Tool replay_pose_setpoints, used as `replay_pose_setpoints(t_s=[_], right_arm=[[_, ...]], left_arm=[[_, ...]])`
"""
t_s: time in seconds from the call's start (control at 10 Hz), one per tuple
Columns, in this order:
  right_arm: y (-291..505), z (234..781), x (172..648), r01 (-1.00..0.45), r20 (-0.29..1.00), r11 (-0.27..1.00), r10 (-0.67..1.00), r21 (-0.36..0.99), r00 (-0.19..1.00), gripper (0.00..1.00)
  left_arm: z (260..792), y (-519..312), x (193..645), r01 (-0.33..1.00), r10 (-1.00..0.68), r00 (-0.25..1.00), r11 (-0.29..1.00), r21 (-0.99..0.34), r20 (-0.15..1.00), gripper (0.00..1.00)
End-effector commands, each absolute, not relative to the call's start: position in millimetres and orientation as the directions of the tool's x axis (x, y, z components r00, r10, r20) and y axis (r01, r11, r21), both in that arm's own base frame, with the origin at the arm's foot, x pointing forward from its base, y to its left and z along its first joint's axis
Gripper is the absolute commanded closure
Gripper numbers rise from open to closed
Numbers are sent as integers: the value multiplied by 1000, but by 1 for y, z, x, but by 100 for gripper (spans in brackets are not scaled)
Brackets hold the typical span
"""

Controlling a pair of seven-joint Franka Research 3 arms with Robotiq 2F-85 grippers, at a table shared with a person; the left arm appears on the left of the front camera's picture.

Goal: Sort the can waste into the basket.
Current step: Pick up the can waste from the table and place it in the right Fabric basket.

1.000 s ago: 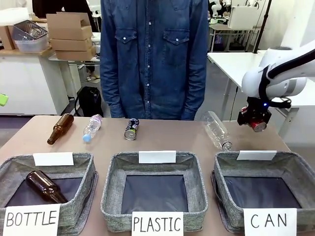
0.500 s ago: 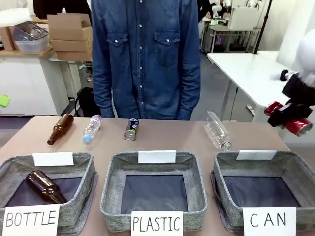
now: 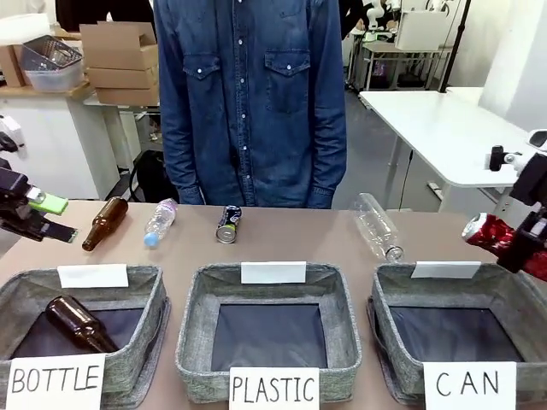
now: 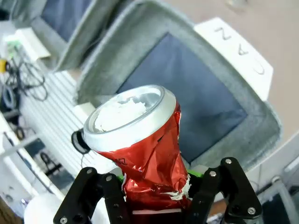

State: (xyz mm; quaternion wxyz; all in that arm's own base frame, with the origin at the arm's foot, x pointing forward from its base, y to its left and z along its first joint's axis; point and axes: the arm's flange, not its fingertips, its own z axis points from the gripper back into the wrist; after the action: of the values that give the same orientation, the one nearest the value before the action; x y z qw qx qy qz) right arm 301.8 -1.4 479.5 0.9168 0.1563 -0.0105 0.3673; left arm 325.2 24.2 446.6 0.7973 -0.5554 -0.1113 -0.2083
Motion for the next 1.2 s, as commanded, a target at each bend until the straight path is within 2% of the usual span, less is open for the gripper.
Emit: replay_pose_setpoints(t_s=[0.0, 0.2, 0.3, 0.4, 0.5, 0.6, 0.8, 0.9, 1.1], right_arm=[[-2, 483, 308, -741, 180, 611, 724, 279, 666, 100], [-4, 482, 313, -737, 195, 613, 716, 285, 671, 100], [-6, 481, 313, -741, 207, 605, 717, 291, 666, 92], [-7, 479, 313, -756, 212, 592, 730, 277, 650, 40], [-7, 479, 313, -750, 210, 598, 724, 282, 657, 32], [-6, 480, 313, -752, 210, 598, 726, 278, 655, 0], [-5, 480, 315, -745, 218, 604, 716, 283, 663, 0], [-4, 481, 316, -741, 219, 609, 711, 283, 668, 17], [-3, 482, 319, -729, 226, 619, 696, 292, 682, 0]], left_arm=[[466, 18, 318, 488, -206, 873, 336, -806, 442, 0], [466, 18, 318, 488, -206, 873, 336, -806, 442, 0], [466, 18, 318, 488, -206, 873, 336, -806, 442, 0], [466, 18, 318, 488, -206, 873, 336, -806, 442, 0], [466, 18, 318, 488, -206, 873, 336, -806, 442, 0], [466, 18, 318, 488, -206, 873, 336, -806, 442, 0], [466, 18, 318, 488, -206, 873, 336, -806, 442, 0], [466, 18, 318, 488, -206, 873, 336, -806, 442, 0], [466, 18, 318, 488, -206, 873, 336, -806, 442, 0]])
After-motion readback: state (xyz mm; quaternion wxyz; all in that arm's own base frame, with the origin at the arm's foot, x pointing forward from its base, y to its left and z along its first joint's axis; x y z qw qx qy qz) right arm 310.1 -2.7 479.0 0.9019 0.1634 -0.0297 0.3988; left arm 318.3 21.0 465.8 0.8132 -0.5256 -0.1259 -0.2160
